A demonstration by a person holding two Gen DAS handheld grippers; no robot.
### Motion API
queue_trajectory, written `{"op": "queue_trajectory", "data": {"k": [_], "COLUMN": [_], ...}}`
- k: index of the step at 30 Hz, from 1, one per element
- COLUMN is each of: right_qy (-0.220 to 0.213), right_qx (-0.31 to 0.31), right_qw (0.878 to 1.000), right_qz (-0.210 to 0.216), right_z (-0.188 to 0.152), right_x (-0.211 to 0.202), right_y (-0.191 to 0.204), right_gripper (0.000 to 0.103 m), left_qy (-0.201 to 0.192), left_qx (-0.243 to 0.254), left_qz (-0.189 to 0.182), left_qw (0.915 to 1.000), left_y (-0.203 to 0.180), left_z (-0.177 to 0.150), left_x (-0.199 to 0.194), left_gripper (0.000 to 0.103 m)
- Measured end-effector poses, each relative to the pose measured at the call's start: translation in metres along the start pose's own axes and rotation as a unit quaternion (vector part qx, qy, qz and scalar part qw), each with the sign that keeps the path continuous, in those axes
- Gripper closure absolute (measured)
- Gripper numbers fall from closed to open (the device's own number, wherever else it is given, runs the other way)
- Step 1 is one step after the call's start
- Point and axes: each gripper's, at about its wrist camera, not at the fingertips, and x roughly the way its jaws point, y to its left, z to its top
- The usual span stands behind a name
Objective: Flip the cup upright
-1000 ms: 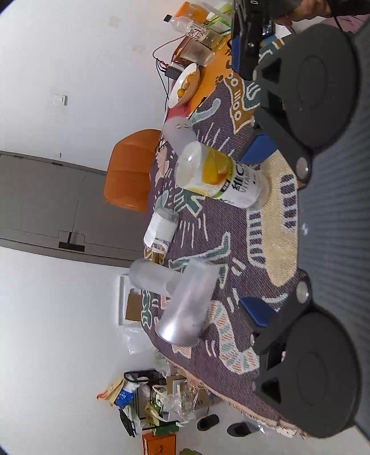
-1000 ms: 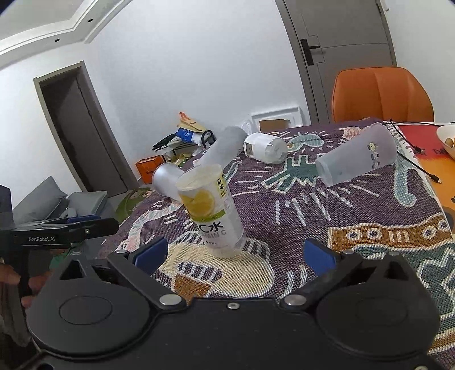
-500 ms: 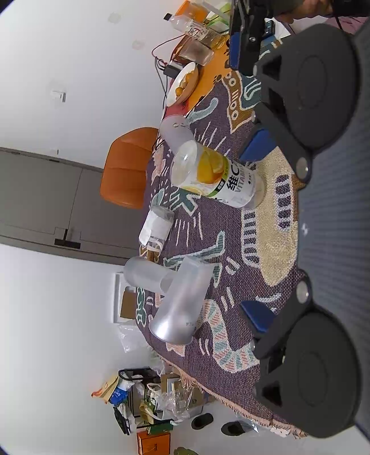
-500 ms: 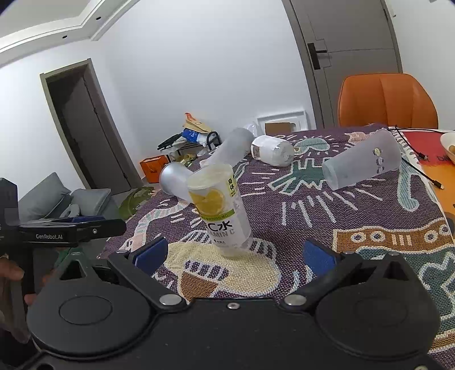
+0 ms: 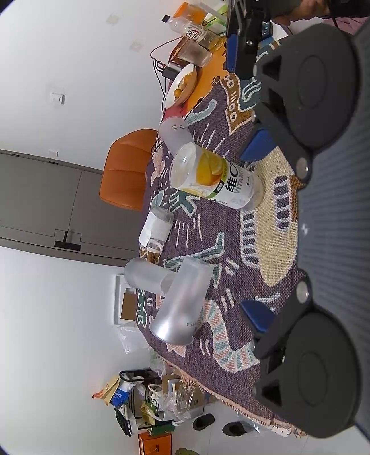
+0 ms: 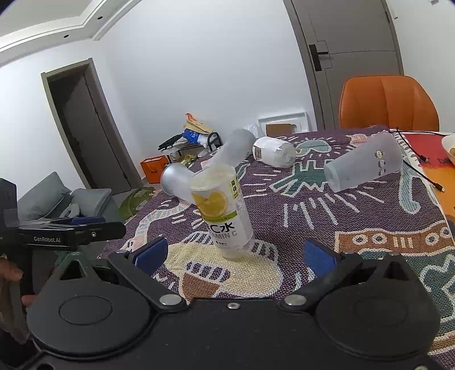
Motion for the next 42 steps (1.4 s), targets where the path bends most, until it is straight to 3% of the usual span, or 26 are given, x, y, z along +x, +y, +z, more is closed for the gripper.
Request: {"op": "queue_trajectory", "data": {"k": [42], "right_qy": [-0.002], "right_qx": [-0.002], "right_qw": [1.0], "right_qz": [-0.001], "right_z": [-0.0002], "right_x": [0.0008], "right_y": [0.0012], "right_gripper": [0.0], "left_qy": [0.009], "left_qx": [0.024], "left_qz": [0.012], "left_qw": [0.9996], "left_y": [-0.0075], "left_z": [-0.0029], "left_x": [0.0009], "left_gripper": [0.0]}}
